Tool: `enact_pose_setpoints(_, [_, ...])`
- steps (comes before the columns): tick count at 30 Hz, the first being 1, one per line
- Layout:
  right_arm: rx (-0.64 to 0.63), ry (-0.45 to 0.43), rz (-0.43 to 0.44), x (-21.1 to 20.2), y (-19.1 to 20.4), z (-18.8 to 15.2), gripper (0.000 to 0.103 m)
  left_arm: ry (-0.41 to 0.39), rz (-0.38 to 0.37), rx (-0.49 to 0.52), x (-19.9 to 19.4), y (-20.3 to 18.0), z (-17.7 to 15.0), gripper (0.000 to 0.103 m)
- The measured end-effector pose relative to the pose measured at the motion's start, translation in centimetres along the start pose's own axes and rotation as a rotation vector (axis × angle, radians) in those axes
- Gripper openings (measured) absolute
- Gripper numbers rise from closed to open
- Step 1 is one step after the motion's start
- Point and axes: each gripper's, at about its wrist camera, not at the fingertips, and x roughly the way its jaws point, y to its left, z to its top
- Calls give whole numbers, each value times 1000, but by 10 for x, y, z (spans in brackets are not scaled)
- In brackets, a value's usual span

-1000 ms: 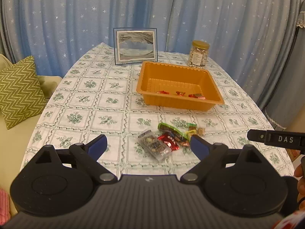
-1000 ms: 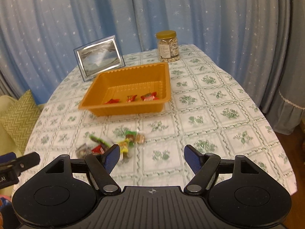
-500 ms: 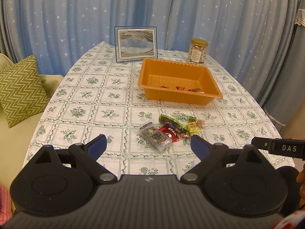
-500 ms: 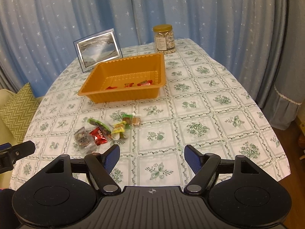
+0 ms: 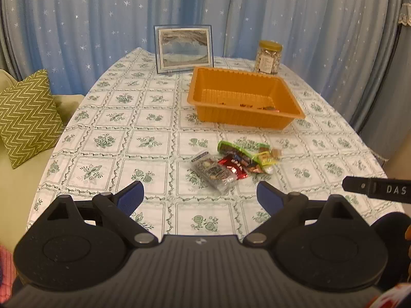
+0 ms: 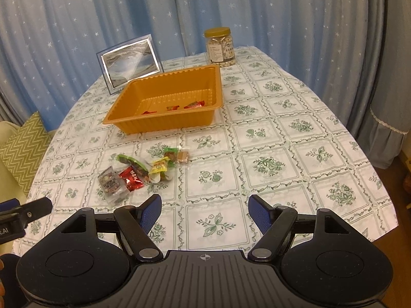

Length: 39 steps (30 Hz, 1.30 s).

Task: Organize snacks
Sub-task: 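Move both grippers back toward the remaining snack pile, then grasp the clear nut packet with the left gripper while the right gripper grasps a yellow-wrapped candy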

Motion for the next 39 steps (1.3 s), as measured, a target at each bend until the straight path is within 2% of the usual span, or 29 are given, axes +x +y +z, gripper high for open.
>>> enact_pose_setpoints(11, [32,-58,8,16,-3,-8,74,27,9,-39,43,2,-5,94])
enact_pose_setpoints(19, [15,-55,-4,47,-7,-8,74,26,24,-97,88,-3,2,93])
enact_pose_setpoints(25, [26,-46,-5,69,-13,-8,74,44,30,-144,121,-4,4,87])
enact_pose_setpoints(32, [35,-32,-6,84,-16,-5,74,61,37,-136,152,-10,7,65])
enact_pose_setpoints(39, [24,-20,-8,92,-15,-5,74,71,30,-93,158,-5,6,63])
